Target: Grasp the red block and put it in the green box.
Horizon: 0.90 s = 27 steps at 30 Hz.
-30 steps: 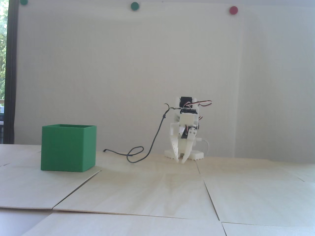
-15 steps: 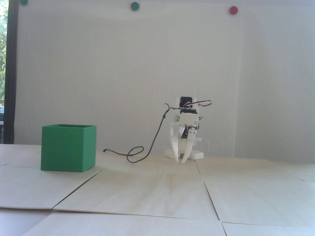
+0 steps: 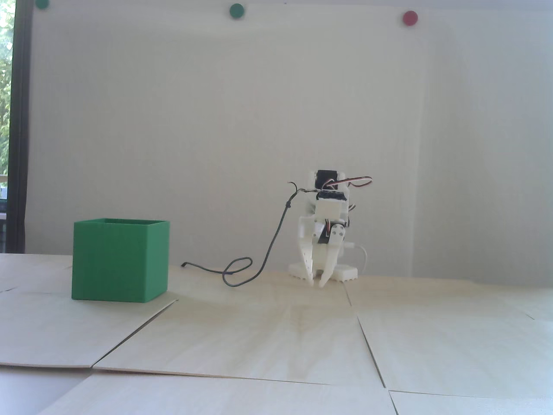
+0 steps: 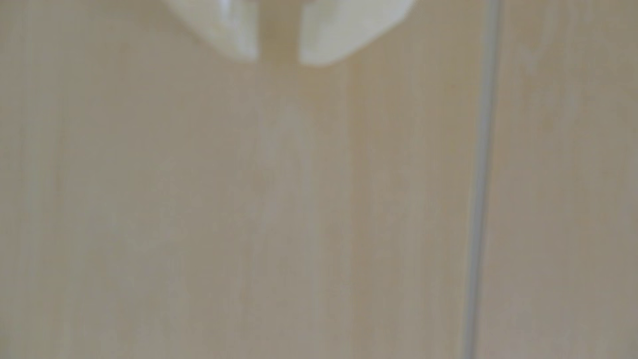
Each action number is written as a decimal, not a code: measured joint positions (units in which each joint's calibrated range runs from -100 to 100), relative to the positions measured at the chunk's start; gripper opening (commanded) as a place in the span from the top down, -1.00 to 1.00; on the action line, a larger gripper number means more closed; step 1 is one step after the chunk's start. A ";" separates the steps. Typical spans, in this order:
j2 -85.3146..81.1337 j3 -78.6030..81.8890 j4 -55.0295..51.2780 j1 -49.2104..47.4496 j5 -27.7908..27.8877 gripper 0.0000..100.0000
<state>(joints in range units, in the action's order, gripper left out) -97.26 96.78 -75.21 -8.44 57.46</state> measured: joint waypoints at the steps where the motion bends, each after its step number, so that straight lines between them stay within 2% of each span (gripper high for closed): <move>1: 0.00 0.00 0.00 0.00 0.00 0.95; 27: 0.00 0.00 0.00 0.00 0.00 0.95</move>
<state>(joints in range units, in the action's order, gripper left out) -97.26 96.78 -75.21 -8.44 57.46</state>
